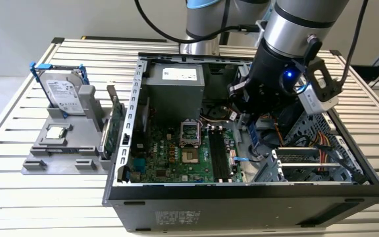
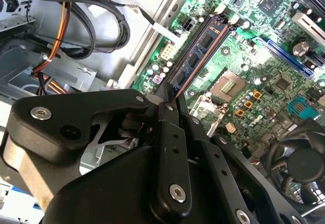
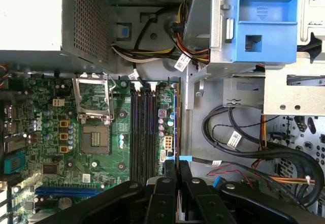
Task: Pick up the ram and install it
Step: 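Insert the ram into the slot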
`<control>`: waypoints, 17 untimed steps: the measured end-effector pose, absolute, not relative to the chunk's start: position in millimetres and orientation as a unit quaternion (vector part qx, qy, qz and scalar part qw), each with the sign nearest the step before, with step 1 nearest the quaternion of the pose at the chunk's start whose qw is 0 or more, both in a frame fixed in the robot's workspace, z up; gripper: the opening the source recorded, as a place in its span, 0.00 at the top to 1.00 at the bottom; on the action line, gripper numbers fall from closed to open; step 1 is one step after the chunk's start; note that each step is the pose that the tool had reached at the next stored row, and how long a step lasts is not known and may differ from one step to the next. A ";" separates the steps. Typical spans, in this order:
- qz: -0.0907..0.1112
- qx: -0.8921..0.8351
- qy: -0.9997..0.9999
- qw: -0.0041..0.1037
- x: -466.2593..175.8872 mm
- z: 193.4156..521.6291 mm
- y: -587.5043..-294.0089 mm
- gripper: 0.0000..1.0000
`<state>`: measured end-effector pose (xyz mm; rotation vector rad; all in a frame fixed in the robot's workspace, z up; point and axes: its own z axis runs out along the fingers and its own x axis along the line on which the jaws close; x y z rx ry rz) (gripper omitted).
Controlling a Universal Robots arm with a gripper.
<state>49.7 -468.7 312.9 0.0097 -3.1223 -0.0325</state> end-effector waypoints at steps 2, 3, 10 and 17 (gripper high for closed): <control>-0.010 0.003 -1.000 0.010 49.7 311.9 -468.6 1.00; -0.010 0.003 -1.000 0.010 49.7 311.5 -468.6 1.00; -0.010 0.003 -1.000 0.009 49.6 307.8 -468.6 1.00; -0.010 0.003 -1.000 0.010 49.5 304.0 -468.6 1.00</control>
